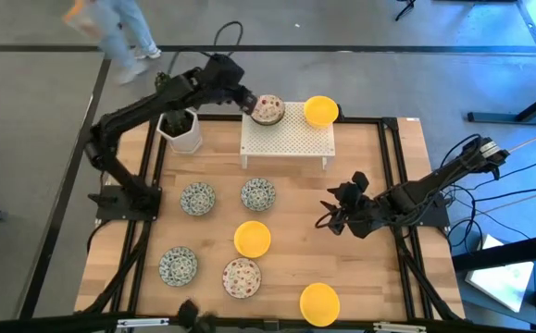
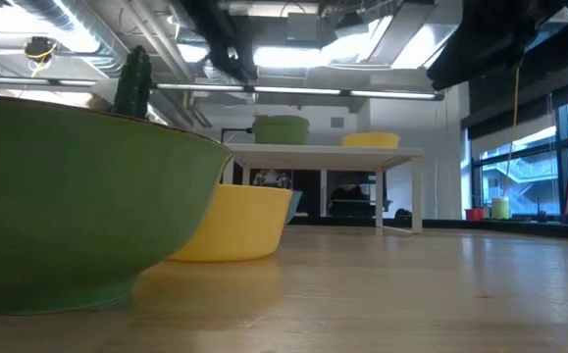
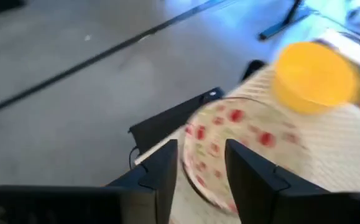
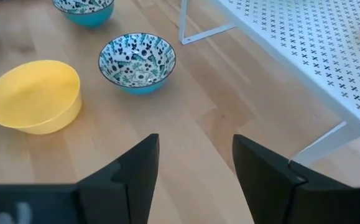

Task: Pick & Place Mini bowls
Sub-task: Stack the red white bowl on top of the red white bowl on the shelf

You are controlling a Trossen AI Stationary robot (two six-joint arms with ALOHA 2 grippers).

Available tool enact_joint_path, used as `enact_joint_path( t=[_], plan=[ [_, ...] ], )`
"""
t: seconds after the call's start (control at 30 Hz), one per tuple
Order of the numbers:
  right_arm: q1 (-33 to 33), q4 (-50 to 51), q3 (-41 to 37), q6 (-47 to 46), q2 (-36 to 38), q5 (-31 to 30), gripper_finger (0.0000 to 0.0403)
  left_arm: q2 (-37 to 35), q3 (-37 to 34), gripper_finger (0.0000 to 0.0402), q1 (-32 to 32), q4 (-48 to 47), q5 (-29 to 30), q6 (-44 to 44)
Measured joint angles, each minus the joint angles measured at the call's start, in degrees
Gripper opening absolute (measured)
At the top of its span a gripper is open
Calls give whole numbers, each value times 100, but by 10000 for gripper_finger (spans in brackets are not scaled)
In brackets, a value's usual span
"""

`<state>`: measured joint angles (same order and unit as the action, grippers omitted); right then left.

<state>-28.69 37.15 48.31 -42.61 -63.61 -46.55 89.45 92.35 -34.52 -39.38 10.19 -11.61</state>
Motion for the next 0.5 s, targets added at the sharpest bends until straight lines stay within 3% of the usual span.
enact_joint_path(
  t=[0.17, 0.33, 0.43, 0.5],
  plan=[
    [2, 25, 0, 23, -164, -40, 204, -853, 51, 121, 833, -1206, 499, 274],
    [6, -113, 0, 268, -477, 31, 204, -1195, -242, 117, 2184, -2454, 1123, -261],
    [9, -401, 0, 596, -665, 501, 204, -1238, -757, 116, 3062, -2417, 970, -644],
    [7, -674, 0, 780, -797, 902, 204, -1202, -1184, 116, 3694, -2168, 481, -711]
  ],
)
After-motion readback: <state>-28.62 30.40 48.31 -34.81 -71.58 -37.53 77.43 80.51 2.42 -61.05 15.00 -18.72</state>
